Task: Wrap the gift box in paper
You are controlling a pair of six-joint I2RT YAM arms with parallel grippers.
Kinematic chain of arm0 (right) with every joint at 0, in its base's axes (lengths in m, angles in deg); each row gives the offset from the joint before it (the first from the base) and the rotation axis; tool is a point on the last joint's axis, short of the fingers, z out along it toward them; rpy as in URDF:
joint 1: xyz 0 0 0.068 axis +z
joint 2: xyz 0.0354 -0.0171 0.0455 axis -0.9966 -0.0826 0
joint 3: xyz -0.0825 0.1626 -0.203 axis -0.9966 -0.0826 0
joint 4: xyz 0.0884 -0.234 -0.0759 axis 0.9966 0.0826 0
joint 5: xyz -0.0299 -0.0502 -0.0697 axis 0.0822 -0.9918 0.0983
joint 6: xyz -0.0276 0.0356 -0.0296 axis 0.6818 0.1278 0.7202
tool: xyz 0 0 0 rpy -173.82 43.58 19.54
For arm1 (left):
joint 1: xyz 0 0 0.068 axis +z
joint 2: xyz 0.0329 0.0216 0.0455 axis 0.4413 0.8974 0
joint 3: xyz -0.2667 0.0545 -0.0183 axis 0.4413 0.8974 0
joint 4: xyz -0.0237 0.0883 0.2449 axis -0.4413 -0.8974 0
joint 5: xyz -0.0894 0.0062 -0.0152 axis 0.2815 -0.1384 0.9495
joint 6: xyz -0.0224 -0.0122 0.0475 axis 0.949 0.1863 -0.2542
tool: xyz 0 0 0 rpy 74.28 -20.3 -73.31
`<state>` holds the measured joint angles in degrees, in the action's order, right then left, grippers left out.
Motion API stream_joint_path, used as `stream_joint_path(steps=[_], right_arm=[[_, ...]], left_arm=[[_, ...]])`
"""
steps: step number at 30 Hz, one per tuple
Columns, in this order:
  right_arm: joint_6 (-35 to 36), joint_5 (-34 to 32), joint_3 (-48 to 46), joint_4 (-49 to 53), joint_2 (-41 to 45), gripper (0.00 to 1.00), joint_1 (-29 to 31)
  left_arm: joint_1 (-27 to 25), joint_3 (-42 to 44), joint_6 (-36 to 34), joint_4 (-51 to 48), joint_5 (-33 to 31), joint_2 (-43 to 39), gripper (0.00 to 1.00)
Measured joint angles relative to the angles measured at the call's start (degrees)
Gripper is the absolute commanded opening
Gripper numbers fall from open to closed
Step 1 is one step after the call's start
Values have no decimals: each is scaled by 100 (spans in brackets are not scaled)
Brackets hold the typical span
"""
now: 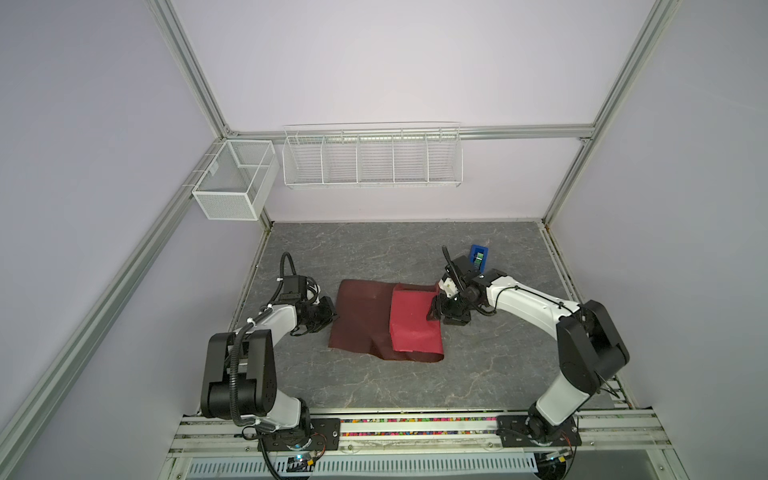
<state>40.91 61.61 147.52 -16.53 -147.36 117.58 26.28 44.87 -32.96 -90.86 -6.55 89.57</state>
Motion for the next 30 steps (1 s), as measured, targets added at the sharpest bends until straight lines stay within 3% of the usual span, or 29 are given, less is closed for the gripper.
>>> stream_joint_path(steps=[6,15,30], right_arm=[[2,-15,0,0,4,64,4],[-17,-26,0,0,4,63,15],[-20,-44,0,-4,4,63,46]], left_arm=[[-144,-24,-140,-225,-157,-459,0],[-1224,-660,-223,-820,-649,-1300,0],[-1770,-1311,-289,-1429,-483,-1565,0]])
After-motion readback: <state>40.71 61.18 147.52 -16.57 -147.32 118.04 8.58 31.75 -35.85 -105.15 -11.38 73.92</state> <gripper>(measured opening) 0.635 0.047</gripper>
